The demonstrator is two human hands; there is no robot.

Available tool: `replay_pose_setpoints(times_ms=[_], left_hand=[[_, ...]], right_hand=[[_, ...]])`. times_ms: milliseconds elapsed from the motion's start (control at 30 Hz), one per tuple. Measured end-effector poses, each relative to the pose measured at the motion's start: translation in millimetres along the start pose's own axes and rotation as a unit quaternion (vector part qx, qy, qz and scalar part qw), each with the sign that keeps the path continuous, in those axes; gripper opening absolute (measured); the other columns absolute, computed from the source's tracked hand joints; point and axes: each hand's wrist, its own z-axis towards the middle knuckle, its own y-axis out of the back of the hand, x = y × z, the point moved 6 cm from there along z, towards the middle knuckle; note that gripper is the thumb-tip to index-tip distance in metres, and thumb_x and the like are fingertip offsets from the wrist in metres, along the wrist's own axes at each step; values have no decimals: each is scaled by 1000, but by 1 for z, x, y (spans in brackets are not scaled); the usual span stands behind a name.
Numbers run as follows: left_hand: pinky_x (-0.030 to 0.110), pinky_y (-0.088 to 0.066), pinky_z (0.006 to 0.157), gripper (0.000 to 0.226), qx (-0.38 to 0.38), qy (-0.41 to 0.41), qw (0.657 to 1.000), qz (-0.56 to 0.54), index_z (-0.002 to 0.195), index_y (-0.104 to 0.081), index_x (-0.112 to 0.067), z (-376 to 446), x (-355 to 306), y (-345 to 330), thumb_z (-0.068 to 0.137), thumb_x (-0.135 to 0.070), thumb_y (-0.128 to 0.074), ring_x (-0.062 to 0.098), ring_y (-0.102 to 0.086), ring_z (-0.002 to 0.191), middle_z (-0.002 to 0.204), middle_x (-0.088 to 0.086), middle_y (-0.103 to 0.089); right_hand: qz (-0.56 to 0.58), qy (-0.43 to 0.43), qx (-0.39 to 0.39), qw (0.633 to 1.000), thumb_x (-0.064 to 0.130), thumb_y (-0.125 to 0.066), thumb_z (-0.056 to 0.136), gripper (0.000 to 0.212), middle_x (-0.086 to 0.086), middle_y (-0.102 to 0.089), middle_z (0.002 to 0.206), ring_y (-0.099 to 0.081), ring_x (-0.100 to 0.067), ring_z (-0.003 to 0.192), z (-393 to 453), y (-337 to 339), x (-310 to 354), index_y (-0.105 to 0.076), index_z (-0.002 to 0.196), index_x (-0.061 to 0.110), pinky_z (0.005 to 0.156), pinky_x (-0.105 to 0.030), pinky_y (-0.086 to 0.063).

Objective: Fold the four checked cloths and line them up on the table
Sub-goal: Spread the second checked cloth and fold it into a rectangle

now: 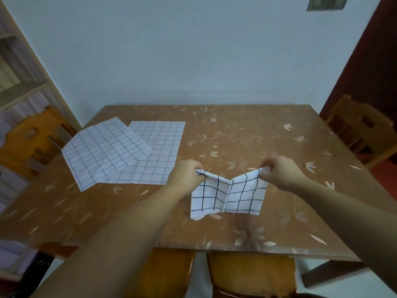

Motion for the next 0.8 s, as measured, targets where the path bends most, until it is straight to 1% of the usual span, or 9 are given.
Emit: replay_pose_setpoints(times_ms=[133,200,267,367,500,600,667,733,800], left_hand=[[36,-46,73,8,-131,-44,989,53,86,-76,-24,29,-21,26,84,-22,-68,17,-48,94,96,-4,-55],[34,-41,79,11,-221,-95,970,40,85,-77,-21,32,-30,42,79,-15,-71,19,-49,96,96,-4,-59],[34,-37,81,12,-262,-166,948,75,81,-77,-20,30,-34,39,72,-12,-73,21,-53,93,92,-3,-62],[33,-38,77,12,-225,-238,938,118,71,-73,-17,19,-23,-2,68,-16,-62,21,-58,83,81,-3,-64],[34,-40,73,9,-64,-232,955,172,70,-66,-19,1,10,-91,72,-18,-57,20,-61,77,77,-6,-62],[31,-34,79,6,105,-194,949,226,85,-62,-23,-21,32,-154,80,-20,-61,16,-53,95,93,-7,-57],[32,-32,86,16,180,-190,935,238,91,-57,-27,-36,42,-178,78,-36,-58,13,-44,102,100,-9,-52],[33,-30,90,34,204,-211,928,229,90,-55,-28,-44,41,-187,74,-58,-51,12,-40,101,99,-10,-50],[31,-30,89,45,172,-210,942,200,87,-54,-27,-42,30,-188,76,-69,-41,12,-40,97,94,-11,-51]], right_hand=[[-62,94,-162,980,22,-63,86,10,-4,-58,98,-56,-26,86,23,29,3,-71,91,19,66,-35,-49],[-58,161,-266,949,16,-69,82,8,-8,-59,96,-57,-32,86,22,46,5,-72,89,12,64,-37,-48],[-86,235,-304,919,11,-73,76,8,-11,-60,92,-57,-36,80,15,47,3,-71,84,9,64,-39,-48],[-150,300,-230,914,10,-79,63,19,-8,-61,90,-57,-34,76,6,13,-17,-66,77,12,65,-38,-47],[-256,297,-44,919,28,-83,53,33,-1,-62,95,-61,-24,82,-11,-69,-57,-63,79,22,69,-34,-49],[-311,235,106,915,36,-68,73,30,3,-56,114,-54,-20,104,-26,-128,-81,-61,100,26,84,-36,-42],[-299,194,186,916,46,-51,80,35,3,-48,123,-46,-20,114,-36,-156,-96,-55,109,28,96,-40,-36],[-268,190,180,927,64,-44,77,43,4,-46,120,-45,-20,112,-42,-162,-100,-54,100,30,97,-43,-35],[-233,210,104,944,71,-37,80,48,3,-49,112,-48,-21,103,-41,-160,-94,-55,92,27,88,-42,-39]])
